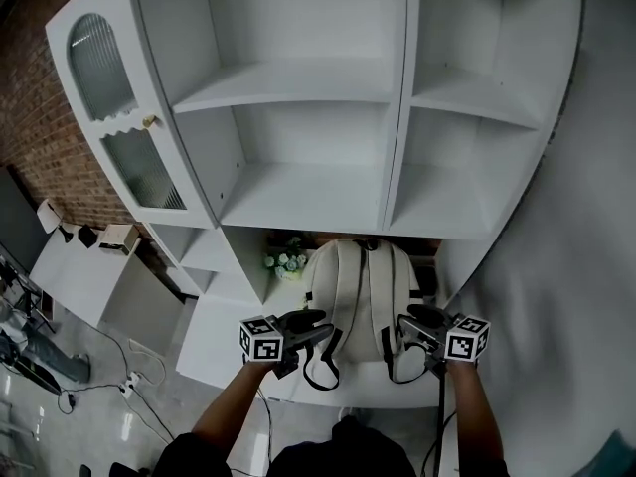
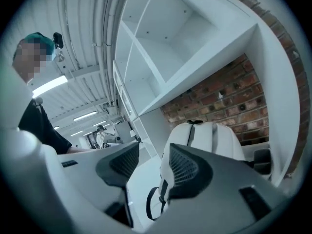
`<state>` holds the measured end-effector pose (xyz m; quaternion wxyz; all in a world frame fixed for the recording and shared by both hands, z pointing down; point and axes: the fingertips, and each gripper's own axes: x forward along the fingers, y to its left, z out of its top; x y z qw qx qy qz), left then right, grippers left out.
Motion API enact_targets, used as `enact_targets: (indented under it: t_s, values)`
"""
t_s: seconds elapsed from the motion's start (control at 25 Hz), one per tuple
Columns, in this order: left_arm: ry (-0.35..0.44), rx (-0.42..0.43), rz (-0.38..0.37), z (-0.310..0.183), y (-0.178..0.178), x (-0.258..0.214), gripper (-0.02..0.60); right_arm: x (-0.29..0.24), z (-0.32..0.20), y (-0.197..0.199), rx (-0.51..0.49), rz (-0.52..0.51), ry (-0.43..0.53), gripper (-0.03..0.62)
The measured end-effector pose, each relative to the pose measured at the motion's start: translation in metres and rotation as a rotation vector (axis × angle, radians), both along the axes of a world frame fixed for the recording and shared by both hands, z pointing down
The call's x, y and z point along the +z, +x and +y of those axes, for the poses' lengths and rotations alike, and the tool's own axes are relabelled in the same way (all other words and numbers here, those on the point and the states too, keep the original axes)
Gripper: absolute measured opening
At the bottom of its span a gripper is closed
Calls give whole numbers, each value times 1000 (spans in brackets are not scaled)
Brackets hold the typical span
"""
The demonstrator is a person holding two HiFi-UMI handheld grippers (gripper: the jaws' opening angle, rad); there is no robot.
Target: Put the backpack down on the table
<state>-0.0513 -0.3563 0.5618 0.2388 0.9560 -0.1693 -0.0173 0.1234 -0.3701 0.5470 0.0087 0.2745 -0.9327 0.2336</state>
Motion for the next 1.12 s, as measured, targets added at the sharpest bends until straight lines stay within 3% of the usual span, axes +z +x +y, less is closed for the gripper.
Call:
enact_targets:
  t_s: [0.36, 0.52, 0.84, 0.92, 1.12]
  values:
    - [43, 36, 0, 71, 0, -18, 207, 11, 90, -42, -22, -24, -14, 204]
    - [100, 74, -65, 111, 7, -12, 207, 6, 131, -54, -27, -35, -6, 204]
    - [47, 123, 65, 194, 18, -27, 207, -20, 218, -76, -35, -19, 59, 204]
    - [36, 105, 89, 207, 22, -32, 207, -24, 232, -85, -45, -17, 72, 204]
    - [3, -67, 154, 213, 24, -60, 206, -37, 257, -105, -88, -17, 124, 199]
